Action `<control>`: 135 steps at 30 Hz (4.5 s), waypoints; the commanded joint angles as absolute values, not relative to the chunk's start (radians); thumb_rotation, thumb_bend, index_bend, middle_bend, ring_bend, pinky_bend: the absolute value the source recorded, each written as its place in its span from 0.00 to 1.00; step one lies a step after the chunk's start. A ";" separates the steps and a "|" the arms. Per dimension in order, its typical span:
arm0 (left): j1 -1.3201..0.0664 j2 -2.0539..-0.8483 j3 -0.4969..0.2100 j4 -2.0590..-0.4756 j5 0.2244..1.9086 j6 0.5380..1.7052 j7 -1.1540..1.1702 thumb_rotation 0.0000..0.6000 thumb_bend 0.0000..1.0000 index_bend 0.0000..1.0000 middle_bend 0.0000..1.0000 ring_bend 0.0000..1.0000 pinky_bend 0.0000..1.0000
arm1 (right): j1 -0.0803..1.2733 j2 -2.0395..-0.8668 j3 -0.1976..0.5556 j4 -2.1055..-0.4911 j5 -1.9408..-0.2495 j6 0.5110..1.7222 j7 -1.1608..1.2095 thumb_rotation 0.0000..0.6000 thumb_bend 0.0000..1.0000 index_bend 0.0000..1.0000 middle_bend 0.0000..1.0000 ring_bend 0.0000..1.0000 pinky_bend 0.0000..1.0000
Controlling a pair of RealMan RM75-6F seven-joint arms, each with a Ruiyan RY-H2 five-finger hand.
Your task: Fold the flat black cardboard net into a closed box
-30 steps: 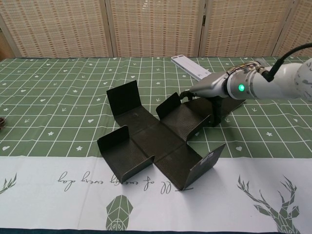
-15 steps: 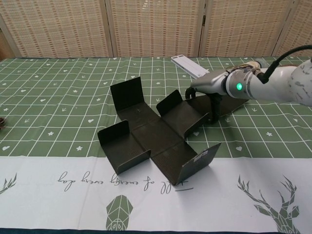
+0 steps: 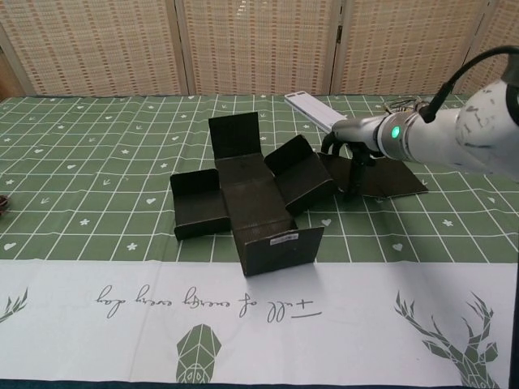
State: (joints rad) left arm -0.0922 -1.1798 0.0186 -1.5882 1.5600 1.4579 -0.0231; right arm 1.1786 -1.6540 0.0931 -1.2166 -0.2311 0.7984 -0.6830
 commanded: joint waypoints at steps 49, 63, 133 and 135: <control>-0.096 -1.186 0.025 -1.588 1.568 1.453 -0.025 1.00 0.31 0.20 0.14 0.22 0.36 | 1.193 -1.618 0.073 -1.301 -0.275 0.763 -0.779 1.00 0.00 0.00 0.13 0.78 1.00; -0.092 -1.184 0.027 -1.585 1.562 1.452 -0.027 1.00 0.31 0.20 0.14 0.22 0.36 | 1.224 -1.668 0.051 -1.249 -0.288 0.780 -0.830 1.00 0.00 0.03 0.10 0.78 1.00; -0.496 -1.433 -0.119 -1.240 1.623 1.171 0.004 1.00 0.21 0.09 0.16 0.70 0.87 | 1.021 -1.727 0.060 -1.219 -0.805 0.950 -0.586 1.00 0.35 0.23 0.35 0.80 1.00; -0.510 -1.457 -0.120 -1.212 1.615 1.157 0.022 1.00 0.18 0.04 0.13 0.70 0.87 | 1.006 -1.736 0.056 -1.206 -0.848 0.975 -0.575 1.00 0.35 0.23 0.35 0.80 1.00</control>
